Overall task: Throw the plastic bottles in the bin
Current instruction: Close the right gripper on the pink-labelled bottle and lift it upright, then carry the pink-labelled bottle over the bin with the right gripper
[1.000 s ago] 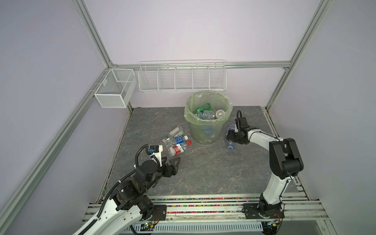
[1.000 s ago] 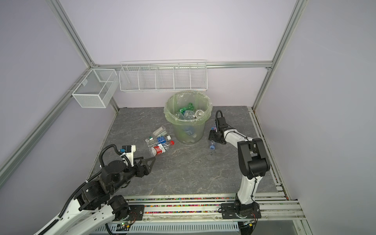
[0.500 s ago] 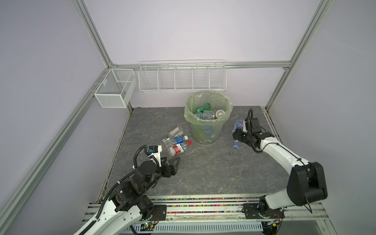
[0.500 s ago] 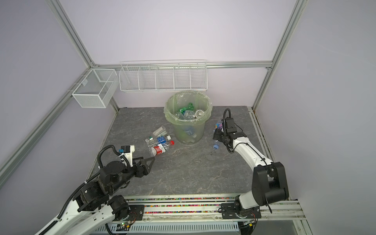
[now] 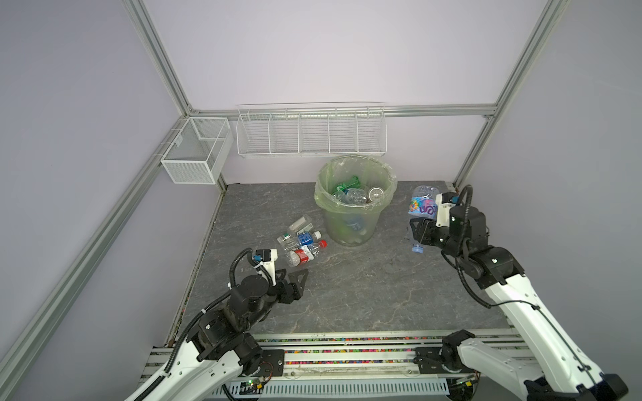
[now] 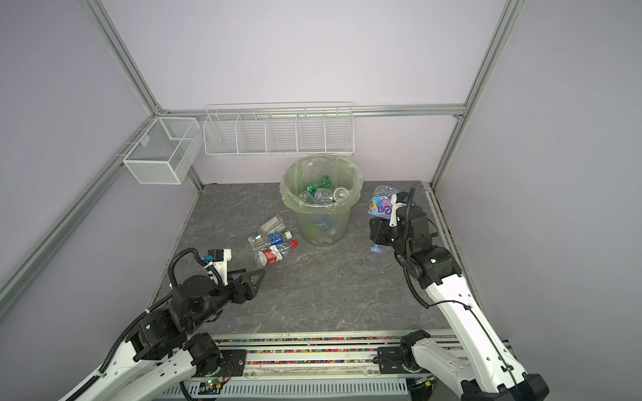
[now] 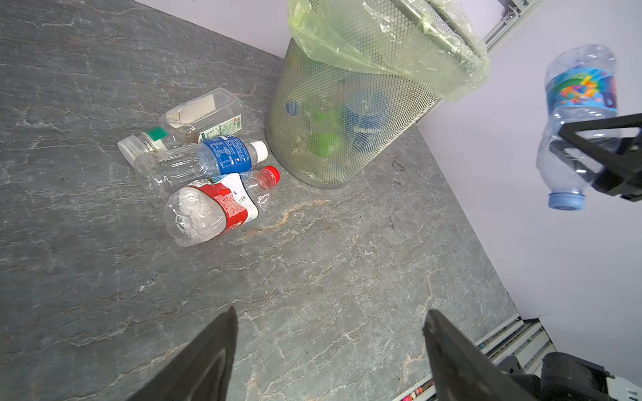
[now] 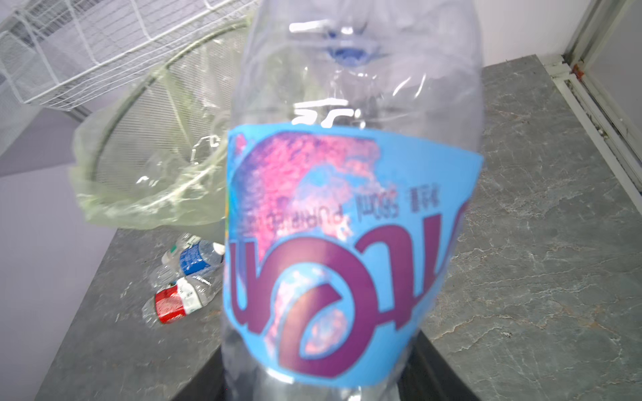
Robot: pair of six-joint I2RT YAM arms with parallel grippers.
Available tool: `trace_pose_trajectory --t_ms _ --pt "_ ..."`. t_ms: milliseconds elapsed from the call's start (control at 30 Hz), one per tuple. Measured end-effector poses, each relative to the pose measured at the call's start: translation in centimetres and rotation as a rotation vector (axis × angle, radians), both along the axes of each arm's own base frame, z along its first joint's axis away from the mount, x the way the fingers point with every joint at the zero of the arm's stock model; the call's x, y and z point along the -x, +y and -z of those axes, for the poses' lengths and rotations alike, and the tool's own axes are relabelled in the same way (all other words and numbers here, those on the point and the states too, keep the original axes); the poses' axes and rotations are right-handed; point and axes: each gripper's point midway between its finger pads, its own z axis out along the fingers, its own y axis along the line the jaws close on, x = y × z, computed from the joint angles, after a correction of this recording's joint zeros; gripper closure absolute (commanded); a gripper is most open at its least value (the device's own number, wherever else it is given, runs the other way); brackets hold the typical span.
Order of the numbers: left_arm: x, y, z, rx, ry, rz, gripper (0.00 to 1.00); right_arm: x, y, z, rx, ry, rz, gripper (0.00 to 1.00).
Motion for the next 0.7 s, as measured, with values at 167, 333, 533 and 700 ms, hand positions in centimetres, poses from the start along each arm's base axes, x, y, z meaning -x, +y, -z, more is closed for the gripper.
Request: trace_pose_trajectory --t_ms 167,333,533,700 --pt "0.1 0.0 -0.1 0.004 -0.001 0.003 0.17 1.9 1.2 -4.3 -0.029 -0.095 -0.073 0.45" --pt "0.2 0.1 -0.3 0.016 -0.008 0.003 0.17 3.2 2.6 -7.6 -0.067 -0.157 -0.159 0.46" --pt "0.4 0.1 -0.5 0.026 -0.012 0.005 0.18 3.7 4.2 -9.7 -0.091 -0.186 -0.228 0.47" --pt "0.5 0.3 -0.7 0.031 -0.017 0.005 0.18 3.3 5.4 -11.4 -0.101 -0.205 -0.261 0.47"
